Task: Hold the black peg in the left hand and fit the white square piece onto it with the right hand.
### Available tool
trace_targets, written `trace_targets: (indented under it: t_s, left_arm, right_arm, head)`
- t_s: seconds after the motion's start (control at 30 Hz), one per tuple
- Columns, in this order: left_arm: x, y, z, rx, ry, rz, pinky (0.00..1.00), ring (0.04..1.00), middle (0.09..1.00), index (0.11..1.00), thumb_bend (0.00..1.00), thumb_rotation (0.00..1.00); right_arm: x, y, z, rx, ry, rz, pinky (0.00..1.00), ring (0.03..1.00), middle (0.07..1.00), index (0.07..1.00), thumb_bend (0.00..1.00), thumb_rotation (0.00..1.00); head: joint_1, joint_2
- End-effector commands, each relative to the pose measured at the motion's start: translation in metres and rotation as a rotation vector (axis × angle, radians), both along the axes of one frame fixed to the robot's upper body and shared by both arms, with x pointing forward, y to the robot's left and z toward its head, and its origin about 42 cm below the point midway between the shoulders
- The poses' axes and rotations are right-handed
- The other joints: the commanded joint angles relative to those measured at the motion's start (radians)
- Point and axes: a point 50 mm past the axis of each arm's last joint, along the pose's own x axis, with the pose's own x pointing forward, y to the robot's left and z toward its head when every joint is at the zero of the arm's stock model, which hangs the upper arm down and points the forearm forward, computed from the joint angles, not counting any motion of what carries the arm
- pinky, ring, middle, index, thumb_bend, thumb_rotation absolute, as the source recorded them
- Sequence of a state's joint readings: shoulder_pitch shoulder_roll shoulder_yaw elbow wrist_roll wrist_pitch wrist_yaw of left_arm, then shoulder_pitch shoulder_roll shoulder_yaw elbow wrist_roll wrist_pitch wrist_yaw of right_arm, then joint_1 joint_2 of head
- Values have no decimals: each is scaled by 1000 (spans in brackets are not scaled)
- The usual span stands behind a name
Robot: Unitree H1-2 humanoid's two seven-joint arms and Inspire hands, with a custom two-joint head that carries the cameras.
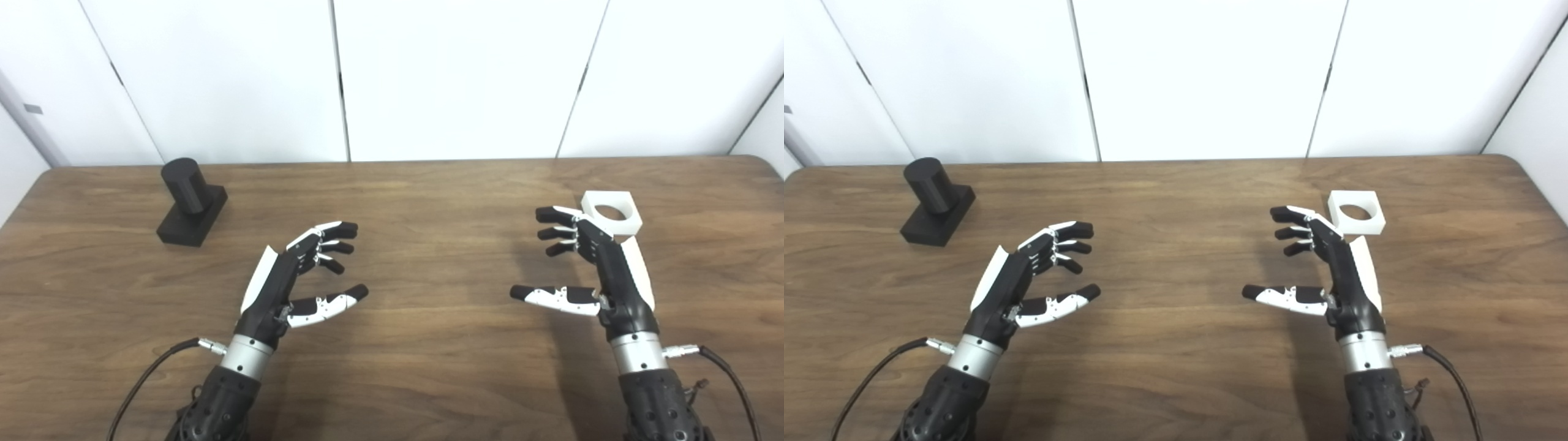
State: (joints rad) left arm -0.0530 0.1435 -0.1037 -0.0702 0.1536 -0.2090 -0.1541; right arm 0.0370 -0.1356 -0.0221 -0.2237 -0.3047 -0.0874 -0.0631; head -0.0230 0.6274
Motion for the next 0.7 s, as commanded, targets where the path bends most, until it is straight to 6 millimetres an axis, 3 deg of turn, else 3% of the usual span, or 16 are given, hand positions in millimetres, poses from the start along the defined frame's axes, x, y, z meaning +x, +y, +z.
trace_targets:
  t_s: [0.0,0.27,0.67]
  left_arm:
    - [6,-2,13,-6,-76,1,576,721,784,760,667,64]
    - [6,-4,12,-12,-71,-13,595,724,788,765,663,84]
    - [10,-22,7,-1,-80,-20,581,718,785,761,658,81]
  right_arm:
    - [4,0,13,-4,-73,10,556,668,736,715,604,0]
    - [4,-2,13,0,-73,10,556,663,731,713,617,0]
    - [4,-17,13,11,-76,14,543,657,735,716,601,0]
  head:
    - [4,0]
    - [23,-4]
    - [238,-41]
